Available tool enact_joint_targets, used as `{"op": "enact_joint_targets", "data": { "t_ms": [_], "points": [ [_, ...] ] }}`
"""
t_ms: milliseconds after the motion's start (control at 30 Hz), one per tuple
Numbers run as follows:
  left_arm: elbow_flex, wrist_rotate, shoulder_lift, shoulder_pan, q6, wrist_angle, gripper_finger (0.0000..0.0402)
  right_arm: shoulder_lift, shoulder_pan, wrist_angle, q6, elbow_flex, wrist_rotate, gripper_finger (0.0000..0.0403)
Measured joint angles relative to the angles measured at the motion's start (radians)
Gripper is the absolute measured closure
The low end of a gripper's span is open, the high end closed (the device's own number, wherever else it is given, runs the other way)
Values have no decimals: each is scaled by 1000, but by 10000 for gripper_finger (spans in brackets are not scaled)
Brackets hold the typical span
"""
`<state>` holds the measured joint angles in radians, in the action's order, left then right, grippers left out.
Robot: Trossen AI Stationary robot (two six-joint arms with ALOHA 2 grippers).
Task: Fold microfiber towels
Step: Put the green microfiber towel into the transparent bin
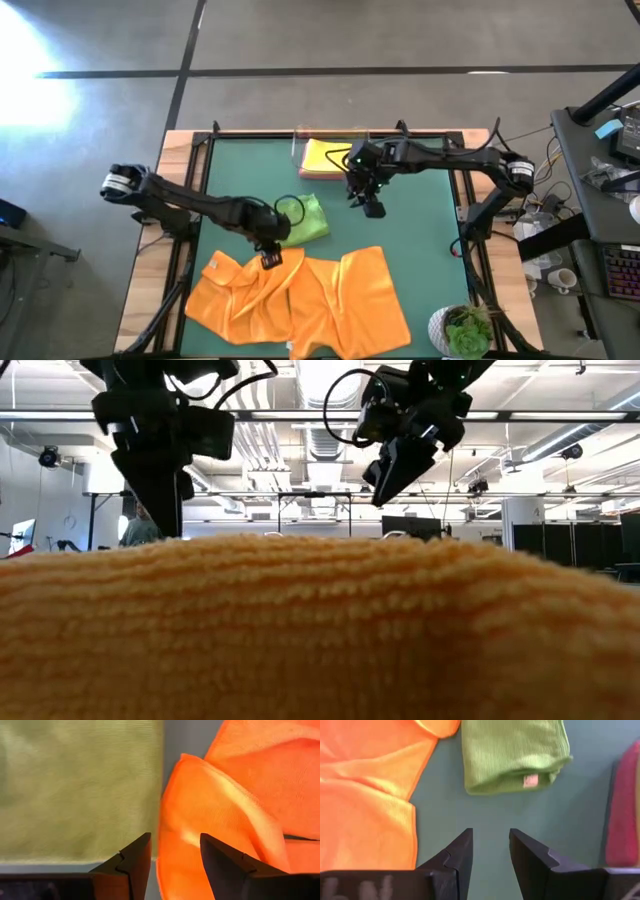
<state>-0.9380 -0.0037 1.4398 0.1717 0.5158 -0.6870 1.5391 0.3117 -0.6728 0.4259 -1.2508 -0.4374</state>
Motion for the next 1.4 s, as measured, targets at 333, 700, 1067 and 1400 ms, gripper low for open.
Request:
{"op": "enact_joint_targets", "data": {
  "t_ms": [333, 700, 1067, 1400],
  "points": [
    [7, -81, 108, 25, -7, 4, 247, 5, -68, 89, -38, 43, 0, 284],
    [10, -37, 64, 211, 55, 22, 247, 33, -117, 96, -143, 43, 71, 284],
    [73, 30, 150, 331, 162, 198, 247, 33, -120, 129, -237, 34, 72, 284],
    [76, 116, 194, 481, 277, 328, 247, 33, -120, 132, -287, 34, 72, 284]
  ]
}}
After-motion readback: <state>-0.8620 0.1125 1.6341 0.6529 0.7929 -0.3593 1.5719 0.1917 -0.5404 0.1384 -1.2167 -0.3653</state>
